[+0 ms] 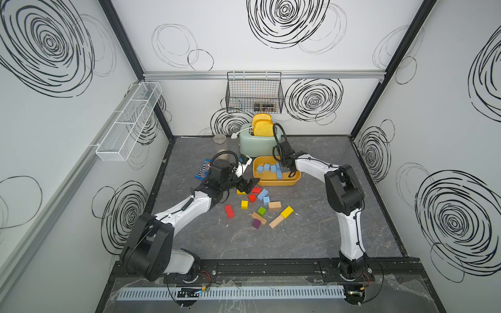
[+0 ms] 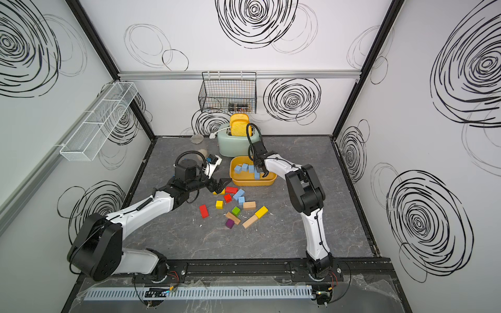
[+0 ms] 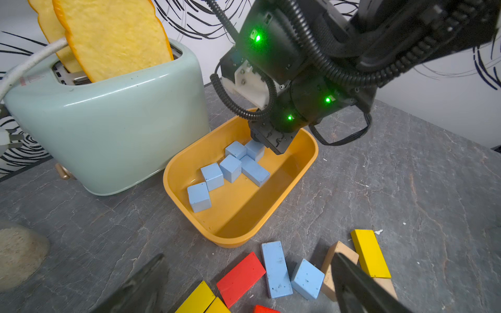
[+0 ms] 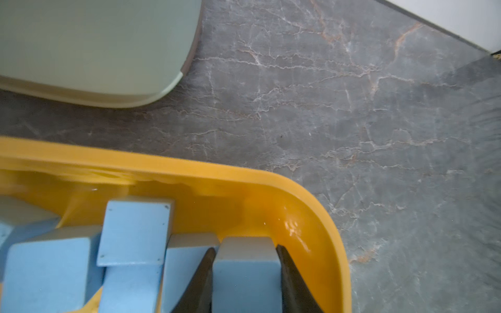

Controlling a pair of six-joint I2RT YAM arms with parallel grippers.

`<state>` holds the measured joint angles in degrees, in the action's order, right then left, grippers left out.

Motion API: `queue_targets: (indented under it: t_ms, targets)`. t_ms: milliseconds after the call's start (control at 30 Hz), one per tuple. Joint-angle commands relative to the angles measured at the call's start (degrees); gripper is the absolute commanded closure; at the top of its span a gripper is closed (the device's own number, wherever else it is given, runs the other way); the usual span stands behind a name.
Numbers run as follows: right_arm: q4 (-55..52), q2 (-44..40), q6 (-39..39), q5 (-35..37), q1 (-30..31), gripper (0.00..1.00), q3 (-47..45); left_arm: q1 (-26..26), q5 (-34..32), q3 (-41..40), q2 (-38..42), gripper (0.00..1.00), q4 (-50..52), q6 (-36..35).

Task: Pick out the blue building blocks
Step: Place the building block in the storage box.

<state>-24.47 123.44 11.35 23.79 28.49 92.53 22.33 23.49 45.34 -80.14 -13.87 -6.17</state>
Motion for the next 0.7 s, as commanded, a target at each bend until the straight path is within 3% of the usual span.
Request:
queue_targets:
  t_ms: [0,300,667]
  targets:
    - [-2.0,0.0,1.5,-4.8,-0.3,0.90,-0.3,-0.7,0.1,1.2,1.2,0.04,-2.4,0.0]
    - [-1.5,-1.6,1.2,3.0,-0.1,0.87,-1.1,-0.7,0.1,1.2,1.1,0.04,-2.6,0.1]
    - [0.2,-3.8,0.5,7.0,0.2,0.86,-2.7,-0.7,0.2,1.2,1.2,0.04,-2.7,0.3]
